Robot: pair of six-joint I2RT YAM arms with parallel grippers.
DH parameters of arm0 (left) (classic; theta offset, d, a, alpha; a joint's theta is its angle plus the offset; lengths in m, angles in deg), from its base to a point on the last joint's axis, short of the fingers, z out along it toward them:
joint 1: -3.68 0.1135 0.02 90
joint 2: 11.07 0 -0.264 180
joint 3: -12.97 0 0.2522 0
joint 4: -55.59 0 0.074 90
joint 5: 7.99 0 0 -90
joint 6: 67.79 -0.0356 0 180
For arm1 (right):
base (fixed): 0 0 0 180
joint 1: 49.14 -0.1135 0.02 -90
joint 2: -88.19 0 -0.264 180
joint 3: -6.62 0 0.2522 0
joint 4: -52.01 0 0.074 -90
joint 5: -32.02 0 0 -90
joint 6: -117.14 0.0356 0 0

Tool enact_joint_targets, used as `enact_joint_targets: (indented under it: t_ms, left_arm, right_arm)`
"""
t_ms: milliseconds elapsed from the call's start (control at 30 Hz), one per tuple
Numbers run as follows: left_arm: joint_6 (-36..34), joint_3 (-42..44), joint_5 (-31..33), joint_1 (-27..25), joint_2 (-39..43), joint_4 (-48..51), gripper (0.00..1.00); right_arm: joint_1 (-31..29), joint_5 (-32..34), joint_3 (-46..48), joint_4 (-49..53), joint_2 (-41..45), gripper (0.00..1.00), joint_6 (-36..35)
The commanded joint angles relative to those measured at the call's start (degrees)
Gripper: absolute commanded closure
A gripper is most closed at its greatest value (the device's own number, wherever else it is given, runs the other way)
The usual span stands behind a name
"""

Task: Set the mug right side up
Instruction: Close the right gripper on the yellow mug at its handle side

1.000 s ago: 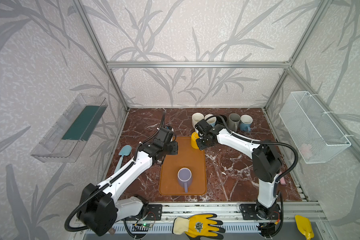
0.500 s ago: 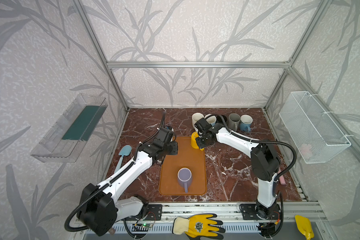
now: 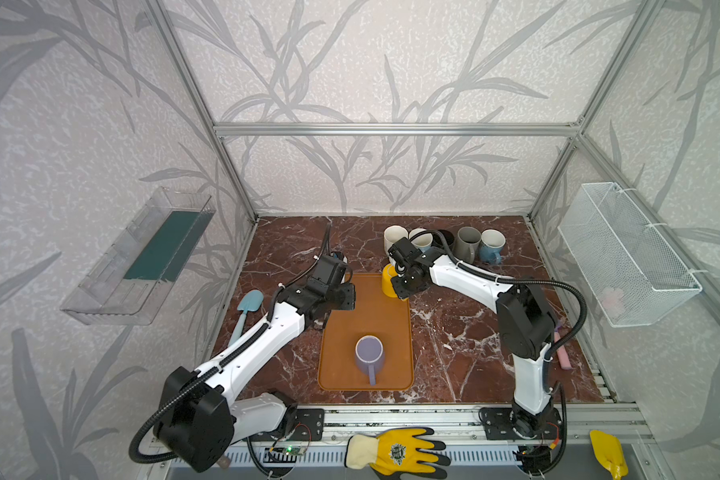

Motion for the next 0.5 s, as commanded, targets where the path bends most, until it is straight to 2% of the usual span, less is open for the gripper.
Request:
enact_joint_targets:
  t_ms: [0, 467]
  left_arm:
    - [-1.0, -1.4, 1.1, 0.2, 0.2, 1.1, 0.62]
    - [-1.4, -1.4, 0.8, 0.2, -0.3, 1.3, 0.62]
  right_arm:
    - [0.2, -0.2, -1.8, 1.6, -0.7, 0.71, -0.2]
    - [0.3, -0.3, -2.8, 2.4, -1.6, 0.79, -0.6]
